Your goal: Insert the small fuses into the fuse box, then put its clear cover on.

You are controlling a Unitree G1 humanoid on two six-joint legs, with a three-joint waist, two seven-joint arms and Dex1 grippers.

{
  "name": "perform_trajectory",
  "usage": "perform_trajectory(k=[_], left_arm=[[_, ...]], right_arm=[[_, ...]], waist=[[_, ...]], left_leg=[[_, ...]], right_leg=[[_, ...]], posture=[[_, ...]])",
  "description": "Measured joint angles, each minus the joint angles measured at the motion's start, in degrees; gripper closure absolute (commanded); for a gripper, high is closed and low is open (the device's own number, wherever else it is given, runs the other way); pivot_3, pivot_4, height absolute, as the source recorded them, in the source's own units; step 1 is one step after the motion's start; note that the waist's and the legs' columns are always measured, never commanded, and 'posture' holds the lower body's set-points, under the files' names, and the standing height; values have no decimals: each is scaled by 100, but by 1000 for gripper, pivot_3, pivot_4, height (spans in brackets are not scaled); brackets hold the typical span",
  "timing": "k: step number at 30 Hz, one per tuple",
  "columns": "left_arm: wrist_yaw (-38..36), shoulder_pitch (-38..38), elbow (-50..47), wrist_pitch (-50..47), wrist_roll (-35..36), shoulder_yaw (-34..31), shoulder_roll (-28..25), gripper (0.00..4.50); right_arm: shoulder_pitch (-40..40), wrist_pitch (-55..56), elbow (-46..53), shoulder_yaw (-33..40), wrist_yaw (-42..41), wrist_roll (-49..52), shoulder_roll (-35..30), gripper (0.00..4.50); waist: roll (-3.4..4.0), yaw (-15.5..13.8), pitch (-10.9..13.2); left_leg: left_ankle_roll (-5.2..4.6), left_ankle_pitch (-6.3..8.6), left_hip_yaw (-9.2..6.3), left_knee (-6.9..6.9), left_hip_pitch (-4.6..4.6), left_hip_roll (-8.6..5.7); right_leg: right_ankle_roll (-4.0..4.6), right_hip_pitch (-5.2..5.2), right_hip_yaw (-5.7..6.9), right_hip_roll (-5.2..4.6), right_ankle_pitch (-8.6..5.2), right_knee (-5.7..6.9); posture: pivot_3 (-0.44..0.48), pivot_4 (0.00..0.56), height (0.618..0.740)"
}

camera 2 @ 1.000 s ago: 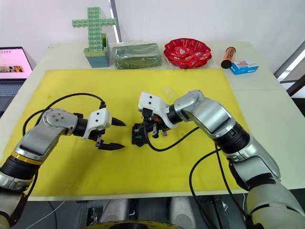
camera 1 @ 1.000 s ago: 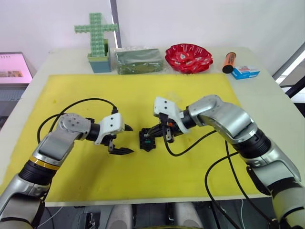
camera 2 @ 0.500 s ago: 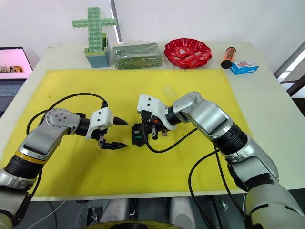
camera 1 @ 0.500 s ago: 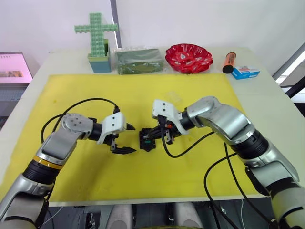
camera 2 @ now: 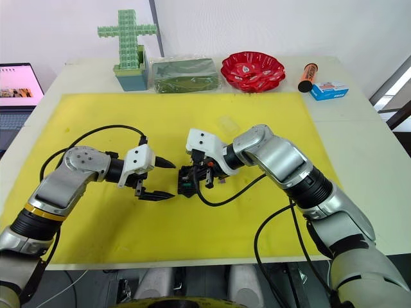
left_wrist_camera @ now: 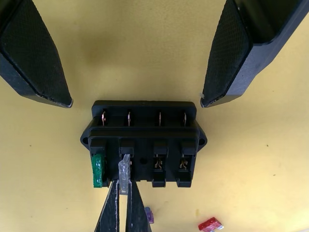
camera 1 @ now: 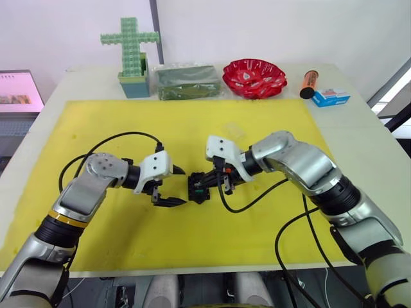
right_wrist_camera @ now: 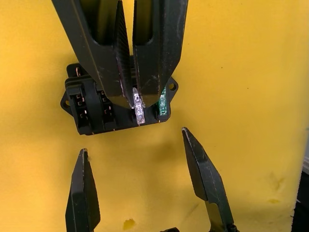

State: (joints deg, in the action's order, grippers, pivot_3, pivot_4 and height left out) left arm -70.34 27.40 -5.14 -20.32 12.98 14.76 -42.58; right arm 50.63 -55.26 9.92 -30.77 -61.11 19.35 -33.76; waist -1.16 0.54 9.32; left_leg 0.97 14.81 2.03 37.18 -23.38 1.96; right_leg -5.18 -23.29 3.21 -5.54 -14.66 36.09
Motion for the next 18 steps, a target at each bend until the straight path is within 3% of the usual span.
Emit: perform_trajectory(k=[18], left_arm=[[211, 56, 9, 90, -115, 0, 99, 35]], right_arm=[[5, 46, -64, -197, 45, -322, 50, 4500]], waist=[[-1, 4, -10]], left_leg=[[0, 0, -2, 0, 20, 0]], right_leg=[[0, 21, 0, 0, 0, 2]], posture=[[0, 150, 740]])
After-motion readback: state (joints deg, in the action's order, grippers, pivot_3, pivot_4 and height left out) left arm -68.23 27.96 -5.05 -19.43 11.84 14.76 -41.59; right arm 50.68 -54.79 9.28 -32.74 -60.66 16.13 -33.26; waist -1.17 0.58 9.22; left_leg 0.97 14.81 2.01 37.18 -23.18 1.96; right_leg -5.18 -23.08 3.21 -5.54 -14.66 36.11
